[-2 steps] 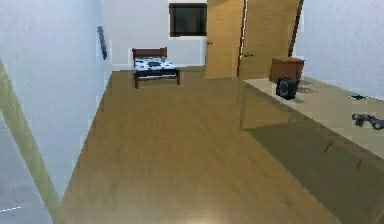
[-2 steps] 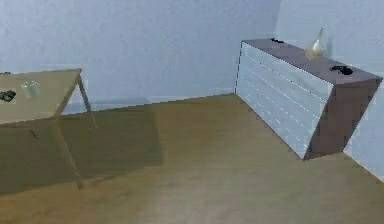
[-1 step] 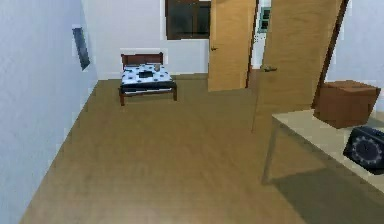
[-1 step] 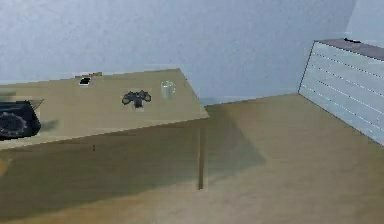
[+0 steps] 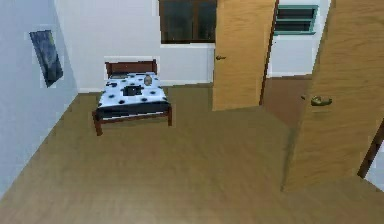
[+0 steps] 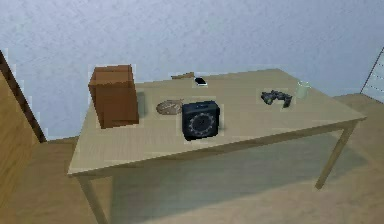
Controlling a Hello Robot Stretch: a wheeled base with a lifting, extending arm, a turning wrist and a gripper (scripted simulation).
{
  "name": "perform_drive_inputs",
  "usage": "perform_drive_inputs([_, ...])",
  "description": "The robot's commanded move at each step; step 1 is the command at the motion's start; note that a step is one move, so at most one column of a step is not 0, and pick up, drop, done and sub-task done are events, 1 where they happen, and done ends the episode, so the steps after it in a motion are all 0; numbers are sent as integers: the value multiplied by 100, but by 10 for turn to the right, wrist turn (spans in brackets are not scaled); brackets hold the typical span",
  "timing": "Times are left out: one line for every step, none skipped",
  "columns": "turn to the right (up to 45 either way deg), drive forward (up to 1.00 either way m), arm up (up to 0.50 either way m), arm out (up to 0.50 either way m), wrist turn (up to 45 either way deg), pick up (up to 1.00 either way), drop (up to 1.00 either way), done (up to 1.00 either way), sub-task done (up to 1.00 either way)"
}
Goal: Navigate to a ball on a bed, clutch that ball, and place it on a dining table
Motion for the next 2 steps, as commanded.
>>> perform_drive_inputs([30,0,0,0,0,0,0,0,0])
perform_drive_inputs([-30,0,0,0,0,0,0,0,0])
